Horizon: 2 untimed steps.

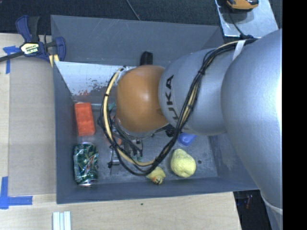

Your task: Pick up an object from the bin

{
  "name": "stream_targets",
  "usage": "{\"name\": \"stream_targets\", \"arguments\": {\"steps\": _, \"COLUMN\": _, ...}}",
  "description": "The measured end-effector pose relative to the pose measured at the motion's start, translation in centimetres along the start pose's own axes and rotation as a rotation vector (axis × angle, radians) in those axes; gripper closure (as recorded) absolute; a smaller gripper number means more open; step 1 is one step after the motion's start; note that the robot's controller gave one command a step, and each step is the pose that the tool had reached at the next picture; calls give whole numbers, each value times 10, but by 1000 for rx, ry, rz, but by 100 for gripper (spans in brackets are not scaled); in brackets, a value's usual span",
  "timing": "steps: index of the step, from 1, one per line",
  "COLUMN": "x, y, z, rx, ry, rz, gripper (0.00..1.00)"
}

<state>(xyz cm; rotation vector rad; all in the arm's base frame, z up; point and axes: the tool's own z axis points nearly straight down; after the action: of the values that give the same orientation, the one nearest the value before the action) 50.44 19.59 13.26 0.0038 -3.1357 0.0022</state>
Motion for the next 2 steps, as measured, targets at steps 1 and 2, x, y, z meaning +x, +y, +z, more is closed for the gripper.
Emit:
{"name": "stream_targets", "arguments": {"steps": 1, "x": -2, "y": -1, "z": -4, "rx": -2, "ry": -8, "rz": 3, "gripper": 0}}
{"name": "stream_targets", "arguments": {"steps": 2, "x": -3, "y": 37, "z": 46, "rx": -2, "ry": -12, "rz": -305, "gripper": 0}}
